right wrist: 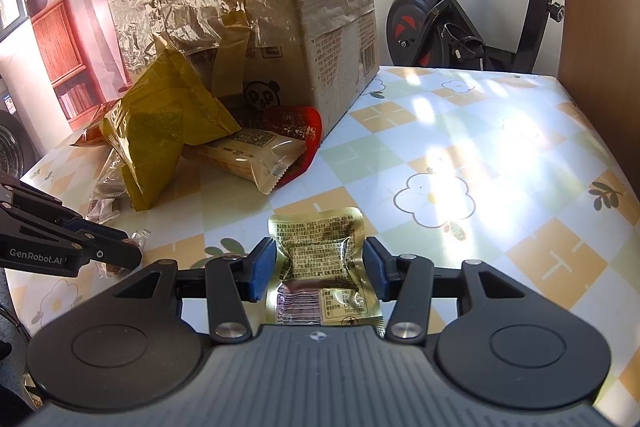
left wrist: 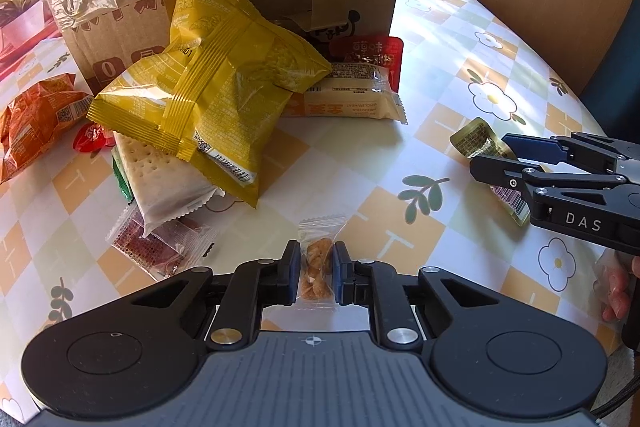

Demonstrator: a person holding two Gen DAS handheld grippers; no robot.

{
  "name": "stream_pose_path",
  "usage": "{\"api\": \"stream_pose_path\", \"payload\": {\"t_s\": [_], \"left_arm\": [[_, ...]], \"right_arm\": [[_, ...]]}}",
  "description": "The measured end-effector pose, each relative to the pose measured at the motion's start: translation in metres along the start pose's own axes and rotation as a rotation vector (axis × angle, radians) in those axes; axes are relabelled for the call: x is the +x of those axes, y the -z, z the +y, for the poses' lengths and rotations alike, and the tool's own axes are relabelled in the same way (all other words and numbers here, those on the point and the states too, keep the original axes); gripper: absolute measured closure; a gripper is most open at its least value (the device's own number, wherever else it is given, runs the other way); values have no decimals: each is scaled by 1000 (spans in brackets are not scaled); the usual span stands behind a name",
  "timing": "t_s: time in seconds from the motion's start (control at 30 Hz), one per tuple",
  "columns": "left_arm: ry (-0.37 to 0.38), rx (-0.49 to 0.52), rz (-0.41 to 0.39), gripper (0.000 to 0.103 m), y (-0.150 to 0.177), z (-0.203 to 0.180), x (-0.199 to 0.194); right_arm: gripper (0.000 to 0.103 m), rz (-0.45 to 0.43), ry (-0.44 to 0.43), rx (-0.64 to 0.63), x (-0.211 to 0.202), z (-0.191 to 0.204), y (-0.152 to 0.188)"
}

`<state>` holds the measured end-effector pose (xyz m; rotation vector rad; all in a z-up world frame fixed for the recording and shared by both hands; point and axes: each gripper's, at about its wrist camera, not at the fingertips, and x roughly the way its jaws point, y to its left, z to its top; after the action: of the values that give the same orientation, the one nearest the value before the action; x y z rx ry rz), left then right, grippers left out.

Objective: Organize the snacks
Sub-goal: 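Grasp the small clear nut packet with the left gripper while the right holds the gold packet, then carry the nut packet and gold packet over the box with both grippers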

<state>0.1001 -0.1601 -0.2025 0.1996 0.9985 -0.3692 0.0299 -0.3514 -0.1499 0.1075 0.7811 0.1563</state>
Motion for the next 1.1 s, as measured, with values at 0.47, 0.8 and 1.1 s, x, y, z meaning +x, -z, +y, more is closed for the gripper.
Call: {"api": "stream_pose_path", "payload": {"t_s": [0.47, 0.8, 1.1], "left_arm": [[13, -36, -104, 86, -6, 11, -19], [38, -22, -269, 85, -26, 20, -58], [53, -29, -483, 85, -73, 48, -117]], "right_arm": [[53, -21, 34, 19, -6, 0, -4], [53, -91, 74, -37, -26, 14, -30], [53, -230, 102, -118, -52, 29, -95]]}}
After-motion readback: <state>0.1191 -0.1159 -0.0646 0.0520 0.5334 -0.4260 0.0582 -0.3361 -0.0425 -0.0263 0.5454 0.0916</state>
